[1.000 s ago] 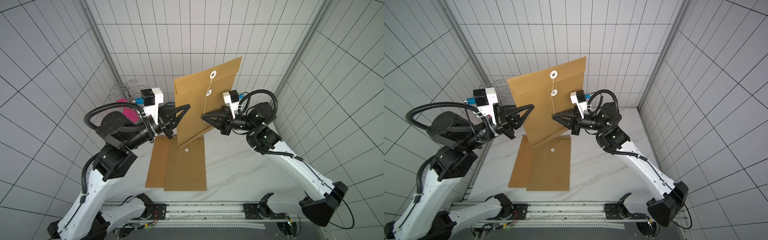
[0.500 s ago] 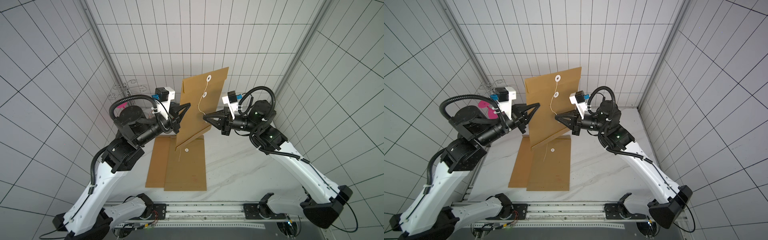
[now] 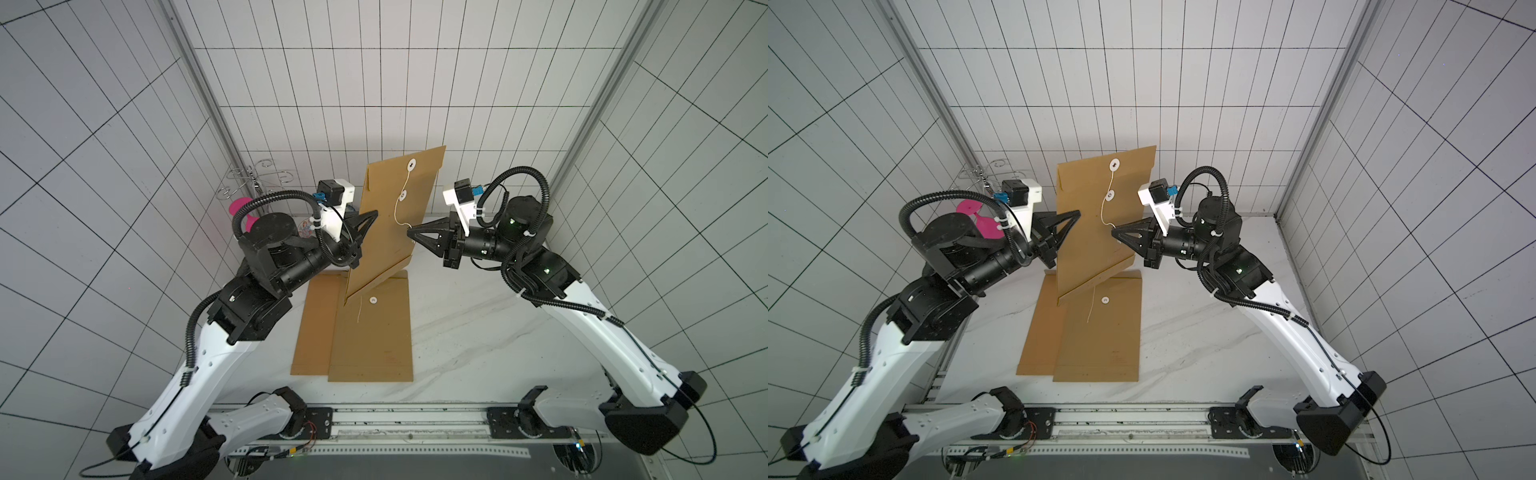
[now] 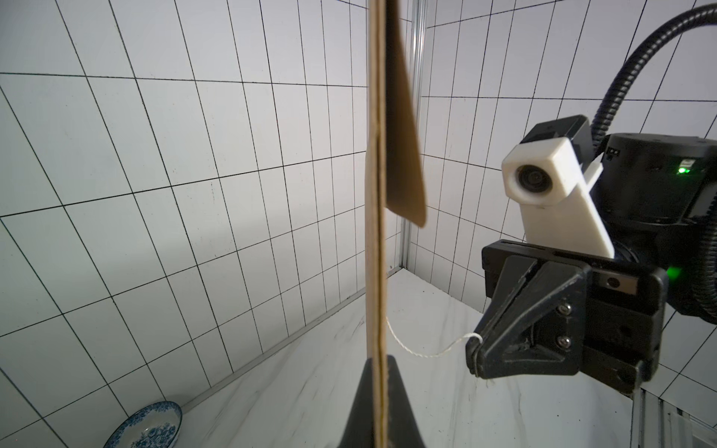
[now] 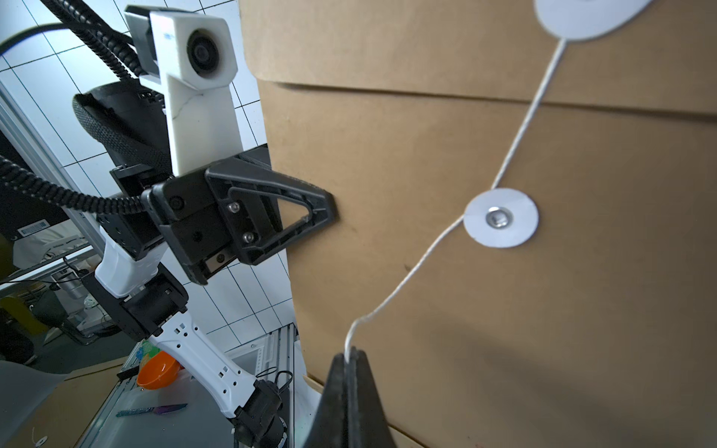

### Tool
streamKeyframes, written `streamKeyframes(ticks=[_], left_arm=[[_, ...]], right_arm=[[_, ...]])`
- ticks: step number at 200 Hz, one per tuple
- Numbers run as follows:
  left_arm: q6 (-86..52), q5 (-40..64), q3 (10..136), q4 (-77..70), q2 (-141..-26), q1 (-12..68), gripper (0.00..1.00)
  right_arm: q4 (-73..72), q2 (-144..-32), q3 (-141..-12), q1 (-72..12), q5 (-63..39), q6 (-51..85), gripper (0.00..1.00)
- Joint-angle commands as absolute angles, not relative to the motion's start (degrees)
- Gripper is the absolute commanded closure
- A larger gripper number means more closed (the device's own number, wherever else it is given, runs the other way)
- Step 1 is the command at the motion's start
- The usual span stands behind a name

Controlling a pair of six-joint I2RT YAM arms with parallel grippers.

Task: Open the file bag

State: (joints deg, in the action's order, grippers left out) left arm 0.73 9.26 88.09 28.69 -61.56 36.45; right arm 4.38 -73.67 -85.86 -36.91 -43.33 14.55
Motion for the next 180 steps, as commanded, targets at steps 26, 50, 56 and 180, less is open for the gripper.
streamKeyframes(ticks=[26,50,56,180], left_arm=[[2.0,12.6,86.4,29.3,-61.0,36.7,1.00],[2.2,13.3,85.9,29.7,-60.9,36.8,1.00],[2.2,13.7,85.8,29.7,-61.0,36.8,1.00],[3.8,13.8,81.6,31.9,-59.6,37.3,1.00]], right_arm=[[8.4,-74.4,-91.4,-37.5,-42.7,11.5,1.00],[9.9,-74.2,-92.4,-37.5,-42.2,10.5,1.00],[10.2,-74.2,-92.6,-37.5,-42.0,10.3,1.00],[15.1,-71.0,-94.1,-36.3,-32.4,7.7,1.00]])
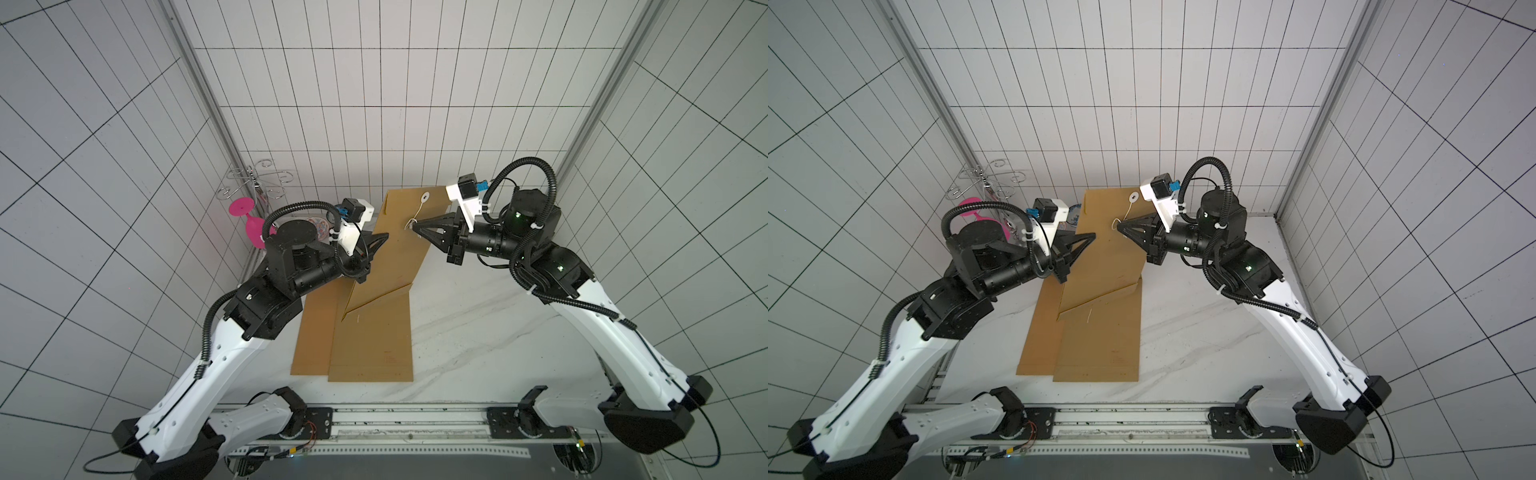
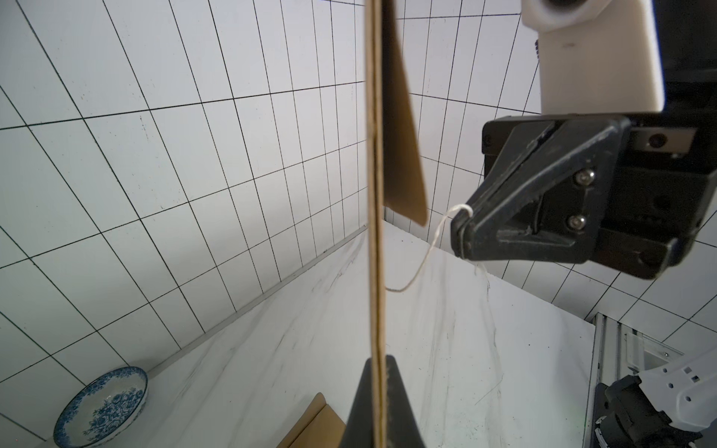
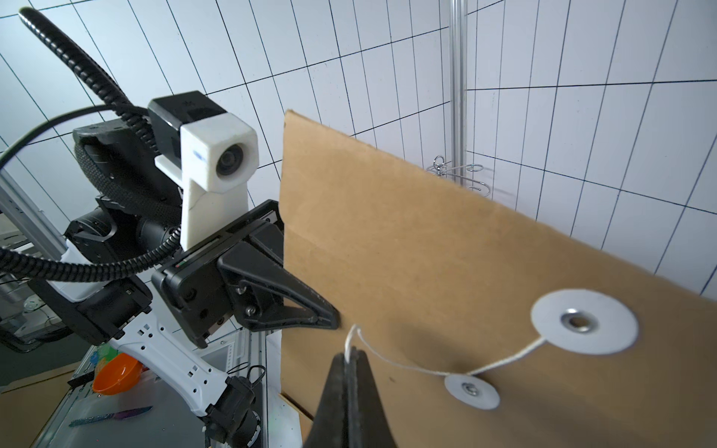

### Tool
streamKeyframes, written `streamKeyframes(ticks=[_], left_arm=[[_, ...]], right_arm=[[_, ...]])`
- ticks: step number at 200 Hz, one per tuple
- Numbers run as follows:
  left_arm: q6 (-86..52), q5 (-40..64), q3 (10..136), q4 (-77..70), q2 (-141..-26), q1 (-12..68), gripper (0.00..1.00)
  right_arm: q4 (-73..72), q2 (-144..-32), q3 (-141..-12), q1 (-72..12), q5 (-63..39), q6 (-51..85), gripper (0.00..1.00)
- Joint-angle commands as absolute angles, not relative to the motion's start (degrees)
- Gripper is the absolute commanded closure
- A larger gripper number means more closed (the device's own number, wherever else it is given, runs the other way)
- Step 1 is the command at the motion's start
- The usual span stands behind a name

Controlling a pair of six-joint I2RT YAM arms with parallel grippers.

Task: Open the file bag

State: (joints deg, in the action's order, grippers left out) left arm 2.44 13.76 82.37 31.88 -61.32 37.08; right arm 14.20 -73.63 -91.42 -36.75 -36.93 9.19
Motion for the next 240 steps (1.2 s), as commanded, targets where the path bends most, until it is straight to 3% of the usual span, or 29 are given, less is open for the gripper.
streamKeyframes(ticks=[1,38,149,240], left_arm=[[3.8,13.8,81.6,31.9,-59.6,37.2,1.00],[3.9,13.3,81.0,31.9,-58.8,37.2,1.00],[4.8,15.3,79.7,30.5,-57.2,37.3,1.00],[-2.9,20.0,77.1,18.5,-54.9,37.2,1.00]], right_arm=[[15.1,-70.9,-94.1,-36.2,-32.2,7.7,1.00],[15.6,-68.9,-92.4,-34.6,-27.1,8.1,1.00],[14.8,-67.1,-89.1,-28.2,-25.3,13.5,1.00],[20.9,-66.6,-87.0,-27.0,-26.2,9.6,1.00]])
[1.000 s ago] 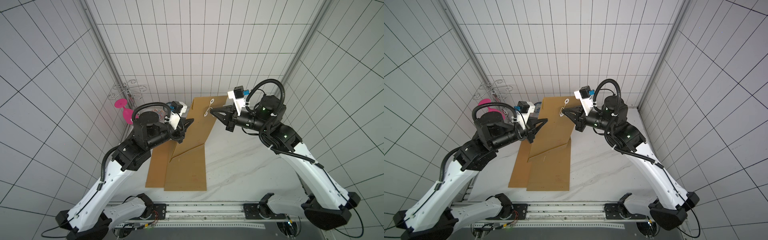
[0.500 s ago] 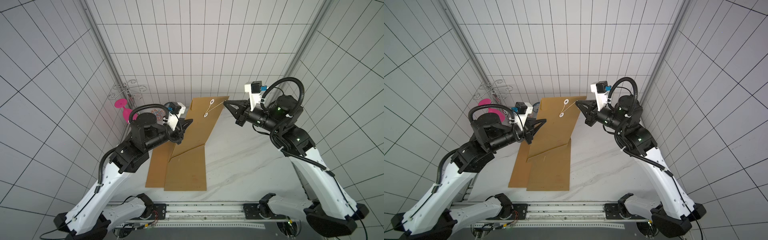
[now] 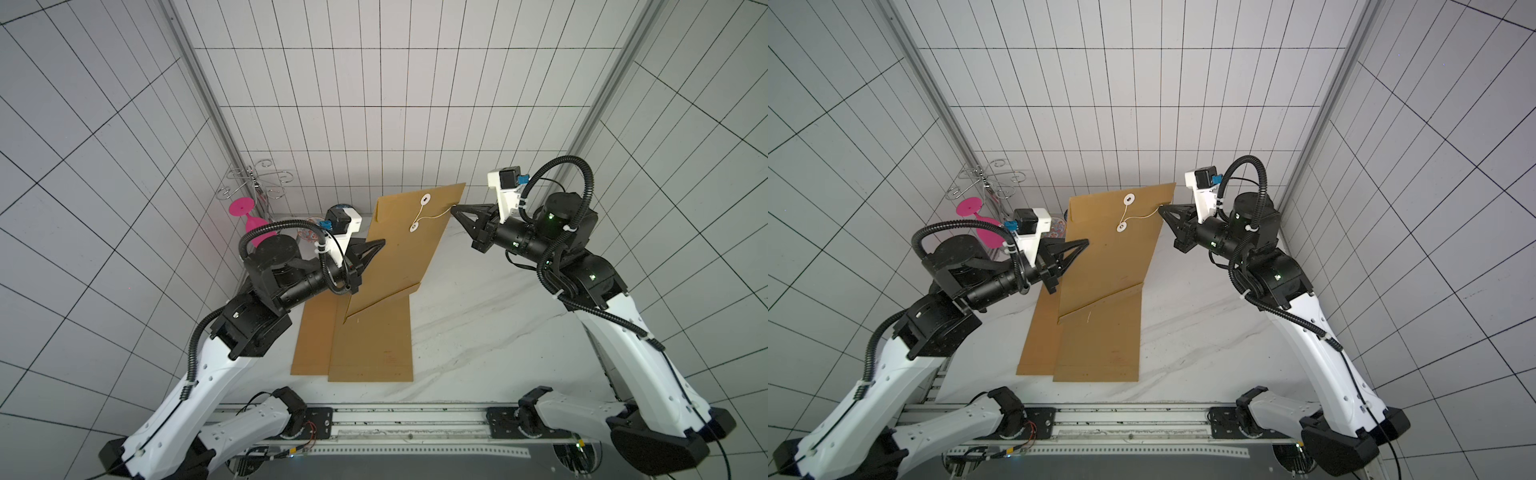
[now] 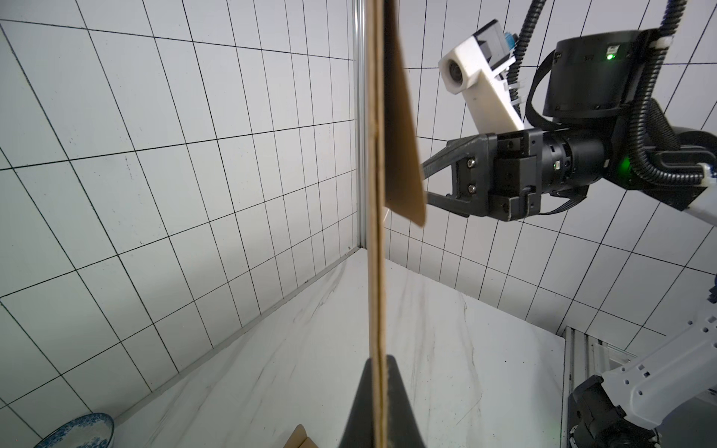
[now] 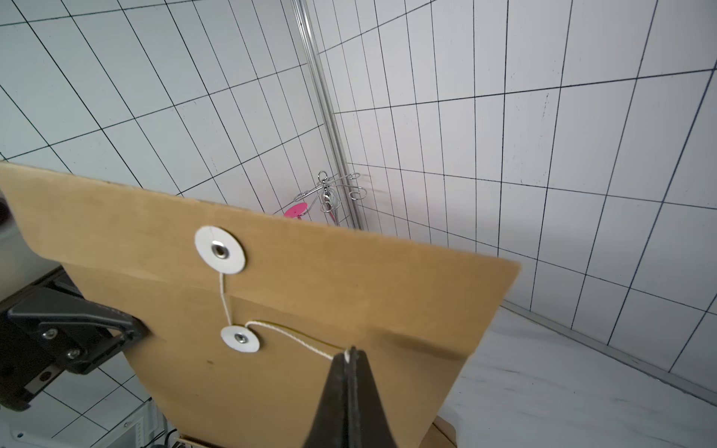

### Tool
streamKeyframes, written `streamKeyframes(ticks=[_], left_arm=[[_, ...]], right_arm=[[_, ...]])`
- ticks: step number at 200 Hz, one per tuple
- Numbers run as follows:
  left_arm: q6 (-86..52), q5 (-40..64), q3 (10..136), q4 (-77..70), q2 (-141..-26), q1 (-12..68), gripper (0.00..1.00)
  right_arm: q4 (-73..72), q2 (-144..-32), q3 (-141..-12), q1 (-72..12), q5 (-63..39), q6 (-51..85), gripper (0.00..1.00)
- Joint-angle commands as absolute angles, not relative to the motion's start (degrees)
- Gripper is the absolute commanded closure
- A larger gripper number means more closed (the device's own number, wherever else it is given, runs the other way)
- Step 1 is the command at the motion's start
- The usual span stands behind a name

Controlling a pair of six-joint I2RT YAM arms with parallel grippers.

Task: Open the file bag

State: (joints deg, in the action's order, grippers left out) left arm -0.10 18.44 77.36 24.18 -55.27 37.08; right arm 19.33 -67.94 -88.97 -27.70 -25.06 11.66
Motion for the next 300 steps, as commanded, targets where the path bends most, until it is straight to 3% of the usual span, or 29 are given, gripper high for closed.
streamKeyframes(ticks=[1,161,300], left_arm=[[-3.0,19.9,77.1,18.4,-54.9,37.2,1.00],[-9.0,17.0,78.5,13.4,-54.1,37.2,1.00],[-14.4,14.4,82.1,5.3,-60.7,37.3,1.00]], right_arm=[[21.0,-66.6,-87.0,-27.0,-26.2,9.6,1.00],[25.4,-67.4,-83.8,-26.7,-31.8,6.5,1.00],[24.0,-67.9,-82.4,-27.0,-34.7,8.1,1.00]])
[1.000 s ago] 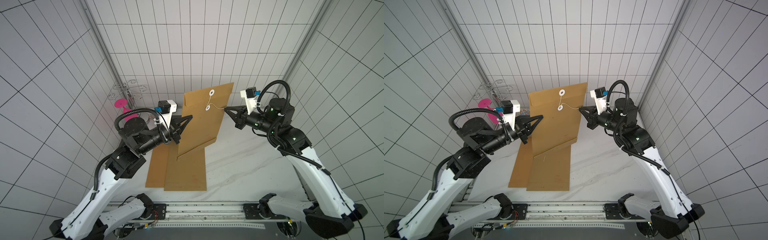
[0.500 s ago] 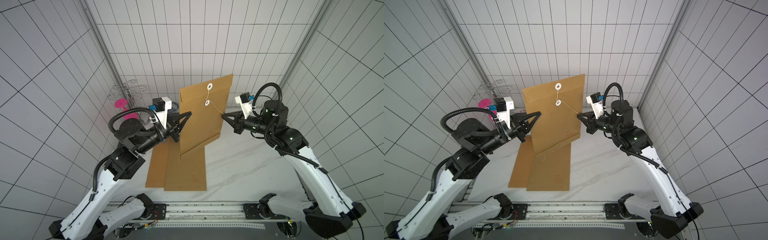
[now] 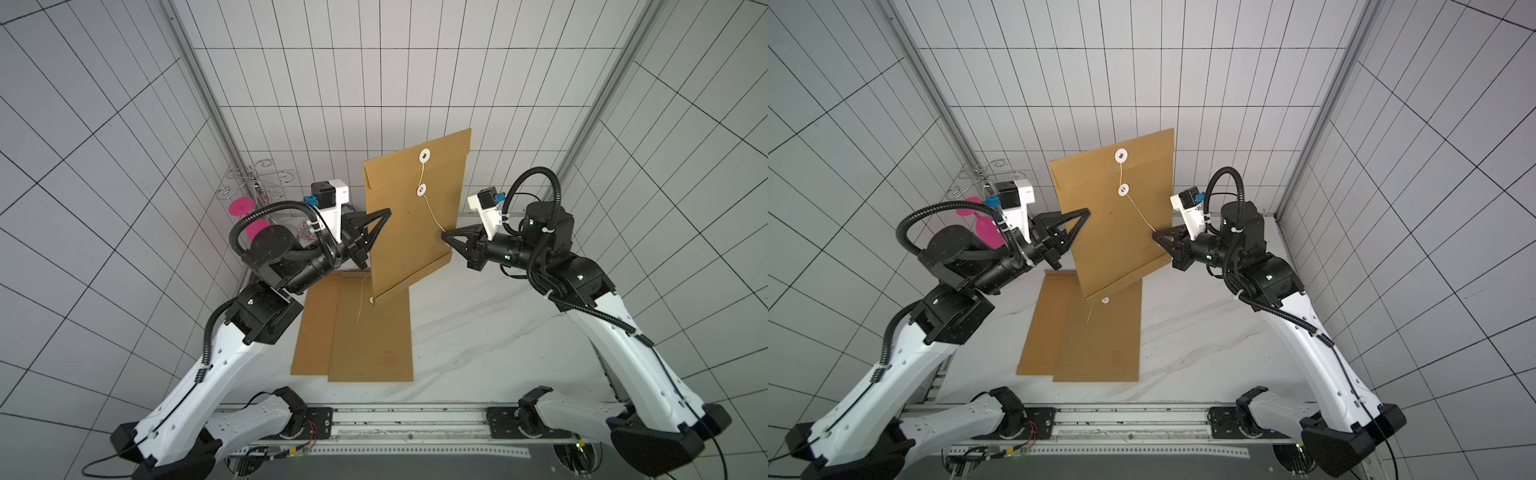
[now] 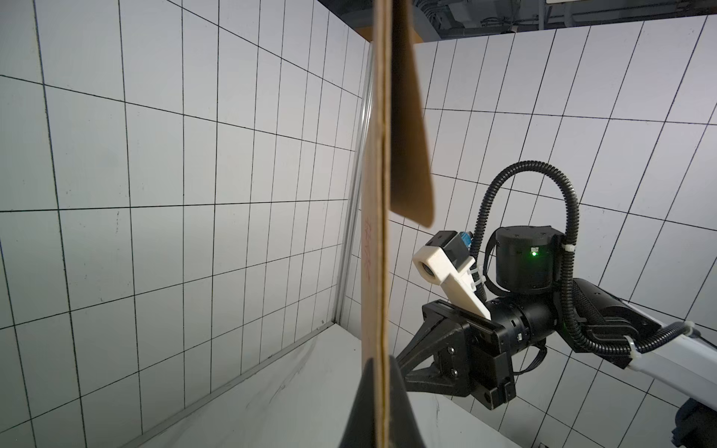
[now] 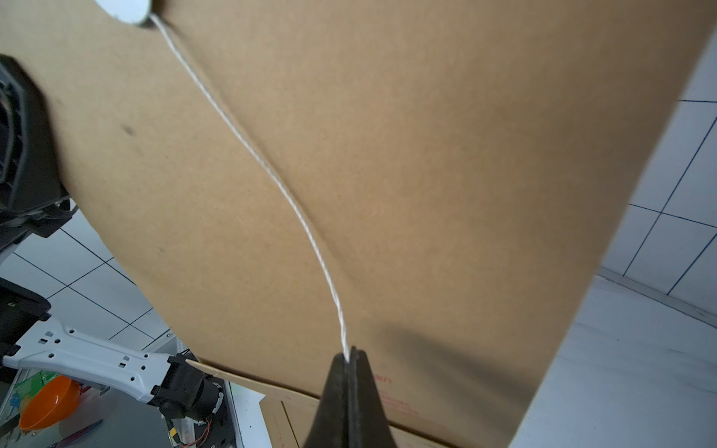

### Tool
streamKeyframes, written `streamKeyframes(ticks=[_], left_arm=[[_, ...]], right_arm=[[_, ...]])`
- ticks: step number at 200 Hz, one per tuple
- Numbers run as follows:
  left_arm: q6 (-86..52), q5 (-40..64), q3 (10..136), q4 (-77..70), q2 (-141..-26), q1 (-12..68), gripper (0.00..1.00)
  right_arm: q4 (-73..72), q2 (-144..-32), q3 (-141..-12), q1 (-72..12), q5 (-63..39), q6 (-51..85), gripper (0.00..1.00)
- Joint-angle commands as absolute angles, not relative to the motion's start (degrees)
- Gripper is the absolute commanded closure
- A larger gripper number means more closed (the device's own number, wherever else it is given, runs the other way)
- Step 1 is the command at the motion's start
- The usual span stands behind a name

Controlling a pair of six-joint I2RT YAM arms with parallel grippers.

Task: Open the file bag

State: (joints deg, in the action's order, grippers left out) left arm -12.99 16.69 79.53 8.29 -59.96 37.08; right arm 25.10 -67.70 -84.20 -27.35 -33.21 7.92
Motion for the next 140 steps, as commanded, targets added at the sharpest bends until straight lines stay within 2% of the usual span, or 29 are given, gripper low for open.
streamKeyframes(ticks=[1,140], left_arm=[[-14.4,14.3,82.1,5.3,-60.7,37.2,1.00],[-15.8,11.4,88.0,4.2,-68.2,37.3,1.00]], right_arm=[[23.9,-67.9,-82.4,-27.0,-34.7,8.1,1.00],[20.5,-71.1,-83.6,-30.2,-35.8,11.4,1.00]])
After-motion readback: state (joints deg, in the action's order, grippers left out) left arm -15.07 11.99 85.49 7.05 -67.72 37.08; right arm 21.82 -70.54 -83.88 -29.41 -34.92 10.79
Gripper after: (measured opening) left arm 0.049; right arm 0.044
